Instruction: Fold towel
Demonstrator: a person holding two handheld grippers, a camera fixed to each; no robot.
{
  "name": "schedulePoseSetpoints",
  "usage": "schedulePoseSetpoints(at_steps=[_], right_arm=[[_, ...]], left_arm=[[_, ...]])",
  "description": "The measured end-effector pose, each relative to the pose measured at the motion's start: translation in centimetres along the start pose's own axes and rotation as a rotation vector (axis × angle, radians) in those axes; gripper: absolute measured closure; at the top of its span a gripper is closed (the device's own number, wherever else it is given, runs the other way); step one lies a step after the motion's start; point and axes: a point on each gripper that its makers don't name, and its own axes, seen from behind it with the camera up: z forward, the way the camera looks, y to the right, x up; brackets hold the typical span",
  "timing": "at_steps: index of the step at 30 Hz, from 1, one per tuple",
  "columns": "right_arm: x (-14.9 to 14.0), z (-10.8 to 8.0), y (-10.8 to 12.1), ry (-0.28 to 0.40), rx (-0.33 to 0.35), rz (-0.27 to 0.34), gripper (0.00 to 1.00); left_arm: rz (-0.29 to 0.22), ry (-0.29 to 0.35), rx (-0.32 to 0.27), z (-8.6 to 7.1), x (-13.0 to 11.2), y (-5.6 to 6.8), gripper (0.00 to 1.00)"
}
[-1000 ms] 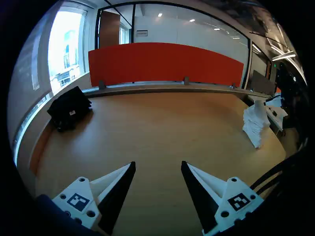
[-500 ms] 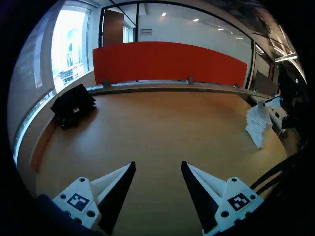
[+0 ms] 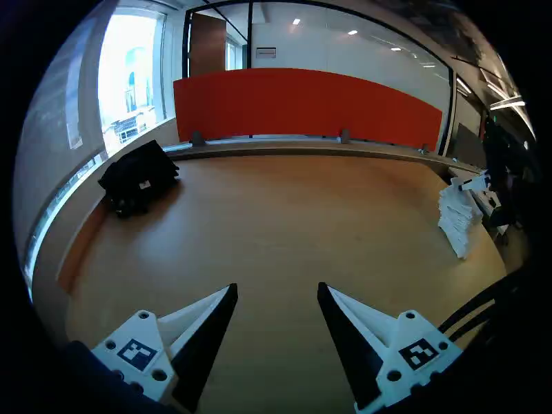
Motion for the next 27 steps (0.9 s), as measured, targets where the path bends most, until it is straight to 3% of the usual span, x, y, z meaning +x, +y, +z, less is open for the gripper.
schedulePoseSetpoints(at_steps=[14,27], right_arm=[[-1.8,1.3,0.4,-0.038,0.006,0.004,0.19],[1.4,-2.2,0.0,0.067,0.015,0.043,0.19]], left_arm=[[-0.004,-0.004,0.013,-0.2,-0.2,0.0,0.15],[-0.003,0.009,-0.006,0.4,0.6,0.7,0.15]])
